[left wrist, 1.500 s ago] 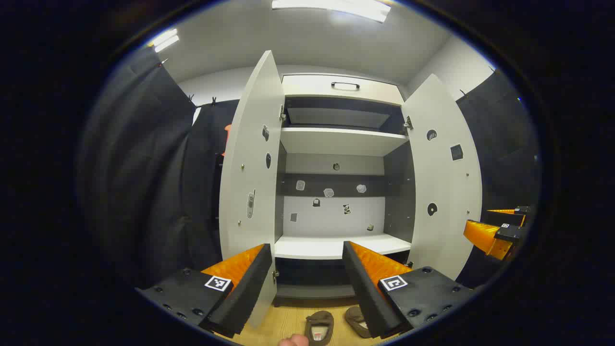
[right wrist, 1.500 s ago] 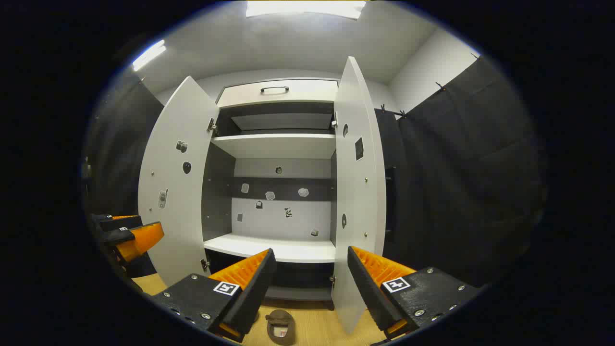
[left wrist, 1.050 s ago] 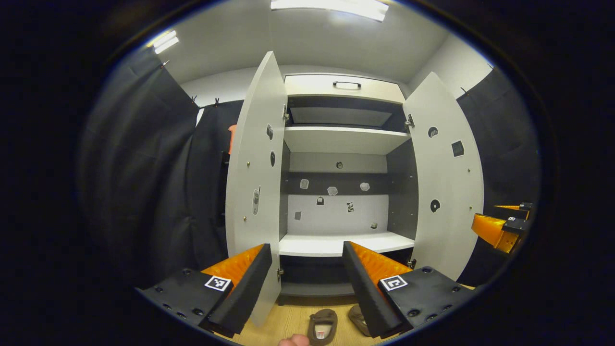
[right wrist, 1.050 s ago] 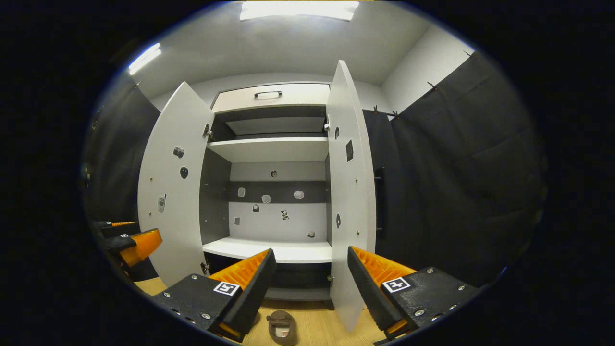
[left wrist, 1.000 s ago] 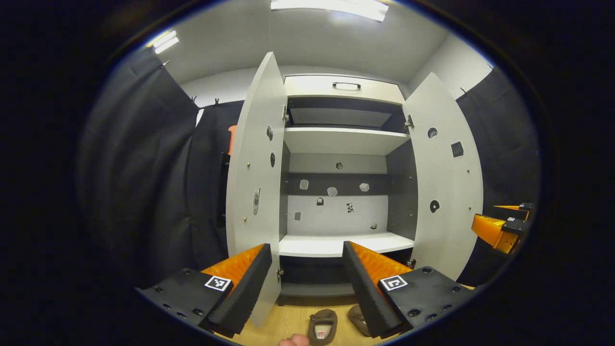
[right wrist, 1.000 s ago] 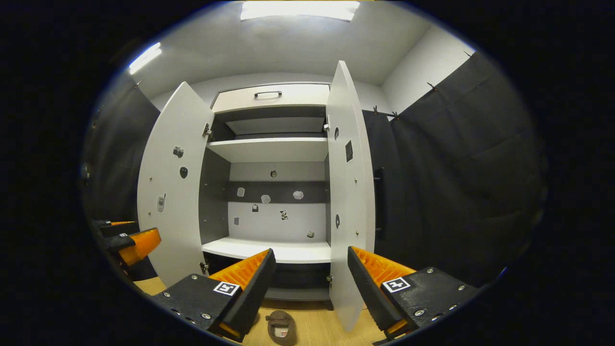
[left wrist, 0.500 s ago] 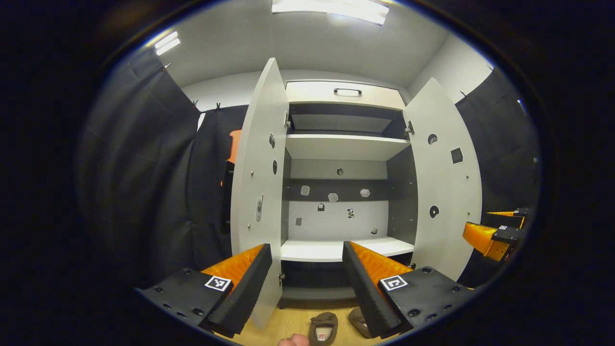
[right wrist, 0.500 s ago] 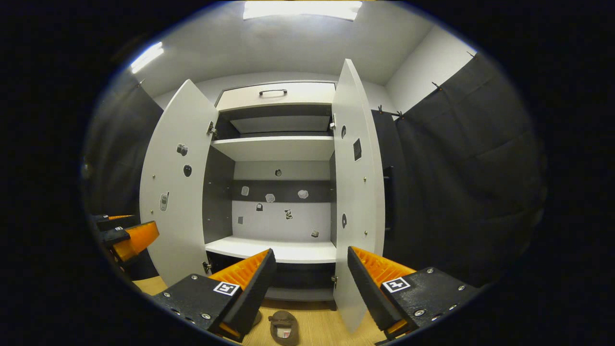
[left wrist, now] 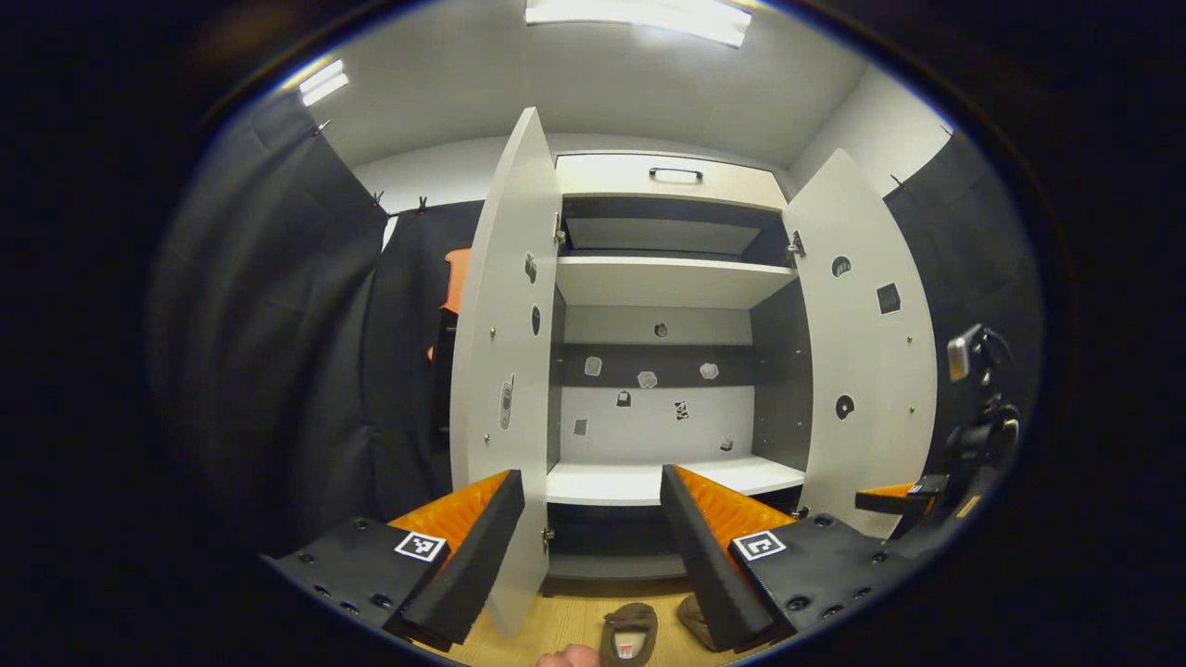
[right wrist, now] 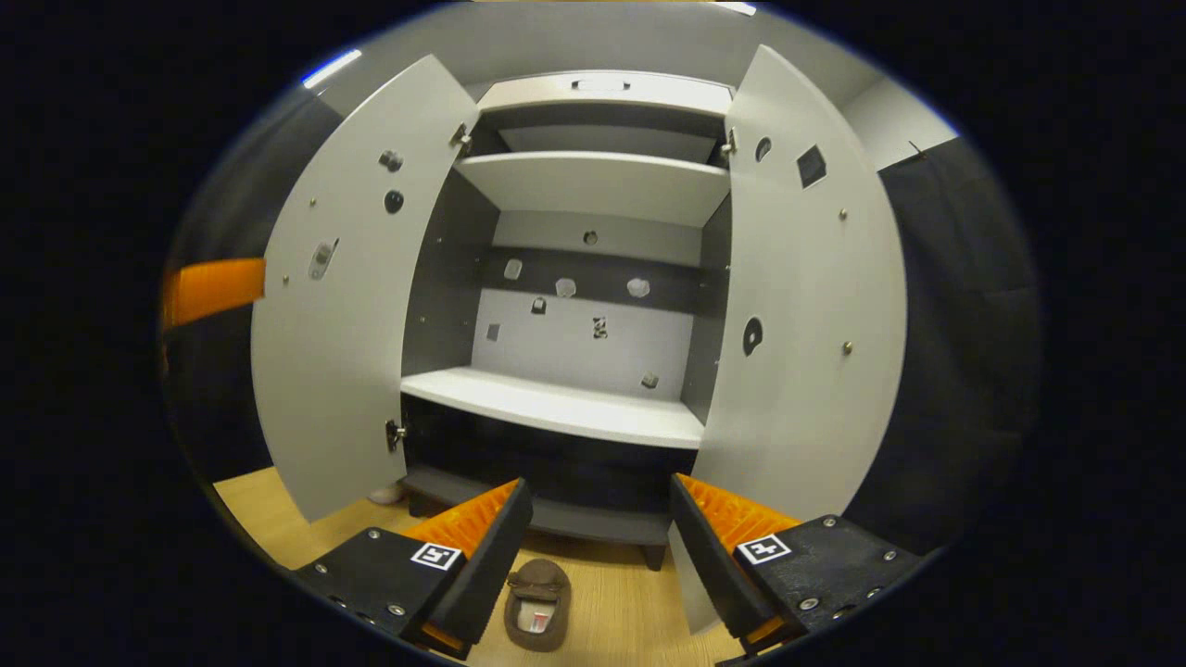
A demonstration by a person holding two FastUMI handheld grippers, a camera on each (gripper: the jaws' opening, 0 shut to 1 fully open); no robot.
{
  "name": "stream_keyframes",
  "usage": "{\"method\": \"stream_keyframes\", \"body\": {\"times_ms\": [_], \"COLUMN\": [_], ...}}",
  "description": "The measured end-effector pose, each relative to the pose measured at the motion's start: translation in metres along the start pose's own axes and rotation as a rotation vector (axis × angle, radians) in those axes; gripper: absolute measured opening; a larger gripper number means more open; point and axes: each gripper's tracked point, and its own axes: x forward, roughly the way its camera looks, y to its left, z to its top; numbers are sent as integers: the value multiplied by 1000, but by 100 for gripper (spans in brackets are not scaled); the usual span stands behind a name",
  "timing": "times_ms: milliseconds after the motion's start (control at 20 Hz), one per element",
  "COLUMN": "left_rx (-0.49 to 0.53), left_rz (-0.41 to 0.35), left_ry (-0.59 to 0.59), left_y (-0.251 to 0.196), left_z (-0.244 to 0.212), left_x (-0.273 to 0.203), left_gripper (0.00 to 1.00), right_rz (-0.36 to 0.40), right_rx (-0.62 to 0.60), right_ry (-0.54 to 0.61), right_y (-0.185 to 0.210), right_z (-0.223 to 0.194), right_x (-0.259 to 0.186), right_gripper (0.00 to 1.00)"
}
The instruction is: Grab one shoe with the right hand and put it into the shoe cabinet, grab the other shoe with the left hand and put it into the shoe cabinet; then close the right door with the right hand and the left door with the left hand.
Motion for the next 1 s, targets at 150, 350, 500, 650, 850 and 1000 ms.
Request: {"method": "stream_keyframes", "body": {"times_ms": [150,350,500,650,850,1000], "left_rx": [4,-3,1,8,-5,2], "left_rz": [12,26,36,49,62,71], "left_ry": [9,22,21,25,35,53], "left_y": [4,11,17,22,29,30], "left_z": [-6,-11,-15,-19,-24,-32], "left_x": [-1,-2,-3,-5,-7,-7], "left_gripper": [94,96,97,96,94,94], "right_rz": [34,67,101,123,121,118], "right_rx": [-9,-38,-73,-93,-72,-61], "right_ry": [106,300,406,519,597,607], "right_y": [13,21,30,36,38,38], "right_z": [-69,-160,-213,-257,-286,-303], "right_x": [30,52,64,72,99,121], "right_gripper": [92,93,92,93,93,81]}}
